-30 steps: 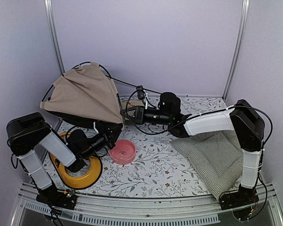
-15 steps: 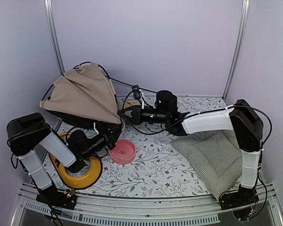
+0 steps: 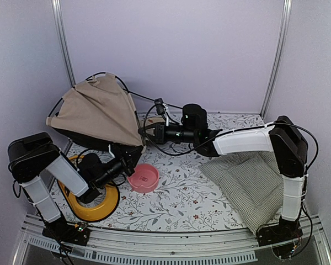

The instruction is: Set up the pet tent

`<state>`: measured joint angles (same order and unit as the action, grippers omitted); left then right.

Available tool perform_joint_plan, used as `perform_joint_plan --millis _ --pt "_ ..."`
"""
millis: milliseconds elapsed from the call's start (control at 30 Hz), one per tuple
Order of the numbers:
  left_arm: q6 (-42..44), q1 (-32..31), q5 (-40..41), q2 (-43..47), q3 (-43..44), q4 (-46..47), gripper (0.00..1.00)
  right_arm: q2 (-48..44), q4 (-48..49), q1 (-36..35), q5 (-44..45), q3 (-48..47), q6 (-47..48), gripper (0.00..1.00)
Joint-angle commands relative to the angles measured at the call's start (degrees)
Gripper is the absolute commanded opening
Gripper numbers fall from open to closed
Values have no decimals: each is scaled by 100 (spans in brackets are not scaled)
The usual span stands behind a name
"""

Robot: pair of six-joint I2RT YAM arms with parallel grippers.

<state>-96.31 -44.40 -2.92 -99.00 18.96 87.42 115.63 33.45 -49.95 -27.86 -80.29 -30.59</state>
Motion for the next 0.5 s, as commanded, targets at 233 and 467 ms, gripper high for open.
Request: perform_joint_plan --millis 233,467 --pt "41 -692 -1580 -233 -243 83 0 -89 1249 429 924 -815 141 0" --pt "36 -716 -1569 -230 -271 81 0 -59 1197 443 911 -920 150 0"
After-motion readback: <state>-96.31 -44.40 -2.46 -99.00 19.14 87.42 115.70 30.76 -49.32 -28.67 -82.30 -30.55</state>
